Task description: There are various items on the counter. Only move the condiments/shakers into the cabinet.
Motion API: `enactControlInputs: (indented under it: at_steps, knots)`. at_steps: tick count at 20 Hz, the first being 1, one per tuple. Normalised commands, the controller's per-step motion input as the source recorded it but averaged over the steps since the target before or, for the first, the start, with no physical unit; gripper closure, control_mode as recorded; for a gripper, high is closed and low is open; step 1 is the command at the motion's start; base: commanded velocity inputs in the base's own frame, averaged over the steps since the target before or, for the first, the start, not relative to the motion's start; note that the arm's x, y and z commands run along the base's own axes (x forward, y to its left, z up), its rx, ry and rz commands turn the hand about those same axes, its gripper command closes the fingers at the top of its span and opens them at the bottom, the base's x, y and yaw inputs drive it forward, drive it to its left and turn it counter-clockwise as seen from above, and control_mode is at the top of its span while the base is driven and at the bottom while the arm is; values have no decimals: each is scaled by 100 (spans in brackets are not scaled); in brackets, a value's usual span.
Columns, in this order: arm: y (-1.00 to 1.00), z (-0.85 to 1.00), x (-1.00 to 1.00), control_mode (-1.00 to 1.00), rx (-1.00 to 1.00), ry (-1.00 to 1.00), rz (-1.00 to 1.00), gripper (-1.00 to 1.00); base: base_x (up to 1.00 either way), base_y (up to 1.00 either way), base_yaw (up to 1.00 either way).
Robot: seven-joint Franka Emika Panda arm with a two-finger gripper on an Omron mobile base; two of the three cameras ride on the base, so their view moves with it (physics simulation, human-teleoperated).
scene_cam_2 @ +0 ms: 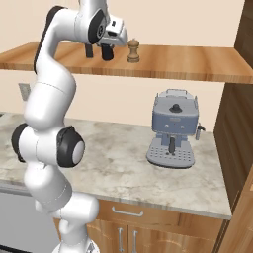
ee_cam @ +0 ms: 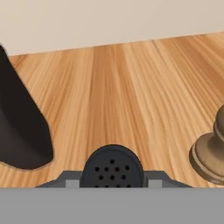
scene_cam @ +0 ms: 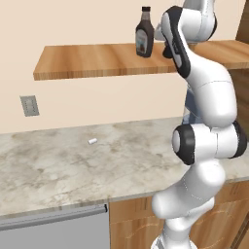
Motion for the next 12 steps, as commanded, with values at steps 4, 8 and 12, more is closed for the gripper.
enactControlInputs:
  at_steps: [4, 8, 12]
  knots:
    - [0, -4, 14, -100, -1, 0, 0, 100, 0, 0, 0]
    - [0, -3, 11, -100, -1, 0, 0, -100, 0, 0, 0]
    - [0, -2, 10, -100, 0, -3, 0, -100, 0, 0, 0]
